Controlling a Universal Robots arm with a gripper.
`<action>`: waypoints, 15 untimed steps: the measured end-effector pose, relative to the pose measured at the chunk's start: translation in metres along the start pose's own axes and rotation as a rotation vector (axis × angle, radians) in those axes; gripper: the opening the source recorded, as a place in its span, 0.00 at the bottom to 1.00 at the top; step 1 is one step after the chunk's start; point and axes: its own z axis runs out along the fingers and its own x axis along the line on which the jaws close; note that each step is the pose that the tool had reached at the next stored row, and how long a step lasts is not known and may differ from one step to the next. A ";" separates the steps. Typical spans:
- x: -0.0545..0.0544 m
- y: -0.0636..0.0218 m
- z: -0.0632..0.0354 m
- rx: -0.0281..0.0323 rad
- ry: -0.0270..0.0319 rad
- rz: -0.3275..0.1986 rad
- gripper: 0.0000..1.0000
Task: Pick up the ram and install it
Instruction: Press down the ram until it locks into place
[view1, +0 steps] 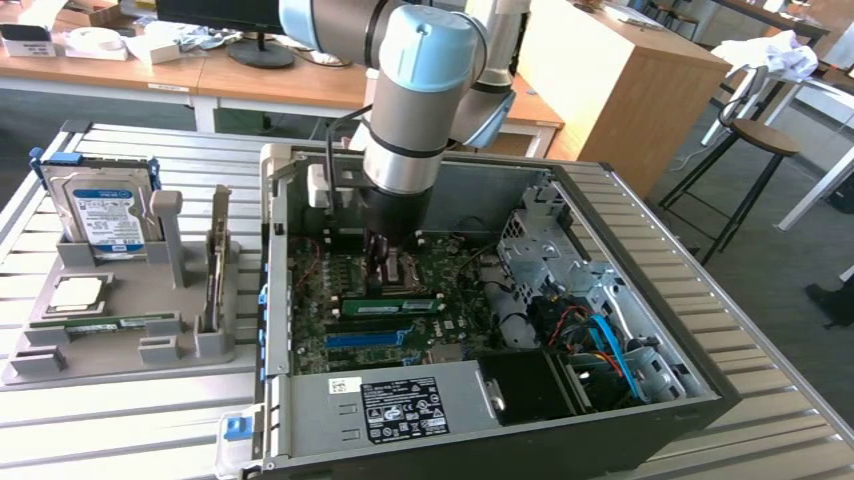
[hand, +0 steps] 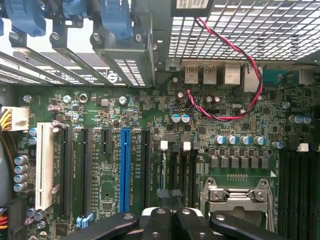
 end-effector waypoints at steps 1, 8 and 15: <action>0.001 -0.0001 0.0001 0.0001 -0.0001 0.000 0.10; 0.002 0.0000 0.0007 0.0001 -0.0001 0.000 0.10; 0.002 -0.0001 0.0061 -0.0001 0.0001 0.000 0.10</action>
